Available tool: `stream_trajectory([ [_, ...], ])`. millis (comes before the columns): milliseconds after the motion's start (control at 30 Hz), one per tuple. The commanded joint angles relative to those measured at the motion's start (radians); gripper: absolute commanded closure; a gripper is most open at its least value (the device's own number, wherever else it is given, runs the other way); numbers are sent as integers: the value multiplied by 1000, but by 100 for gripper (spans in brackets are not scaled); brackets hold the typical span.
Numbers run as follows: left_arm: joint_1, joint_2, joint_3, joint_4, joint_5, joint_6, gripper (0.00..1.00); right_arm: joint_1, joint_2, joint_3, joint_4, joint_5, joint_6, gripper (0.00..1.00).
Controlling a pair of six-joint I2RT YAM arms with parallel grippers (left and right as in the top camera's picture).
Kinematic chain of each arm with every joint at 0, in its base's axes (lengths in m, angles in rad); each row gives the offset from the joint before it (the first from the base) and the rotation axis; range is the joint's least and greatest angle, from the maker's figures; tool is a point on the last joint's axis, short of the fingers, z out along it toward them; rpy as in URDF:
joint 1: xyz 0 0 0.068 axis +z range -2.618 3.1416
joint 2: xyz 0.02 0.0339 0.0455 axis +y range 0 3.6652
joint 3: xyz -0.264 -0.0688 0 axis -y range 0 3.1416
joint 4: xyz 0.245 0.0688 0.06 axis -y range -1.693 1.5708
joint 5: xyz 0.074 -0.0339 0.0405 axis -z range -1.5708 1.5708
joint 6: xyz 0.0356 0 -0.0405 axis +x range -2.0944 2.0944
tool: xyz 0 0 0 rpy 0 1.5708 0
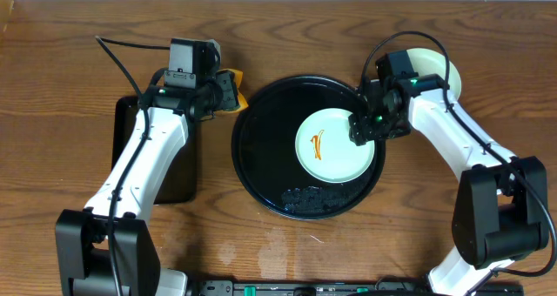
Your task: Clean dirty plates on tray and stack at the side
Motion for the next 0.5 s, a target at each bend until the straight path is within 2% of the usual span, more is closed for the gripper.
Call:
stream_trajectory([
  [0,-1,-1,20,1,8,19,92,7,3,-36,25,6,64,26],
  [233,-1,-1,20,1,8,19,92,7,3,-100,53,6,102,29],
  [300,-1,-1,20,1,8,19,92,7,3,-115,66,6,116,35],
  [467,-1,-1,20,0,8,19,92,21,3,-144,120,-2,143,41],
])
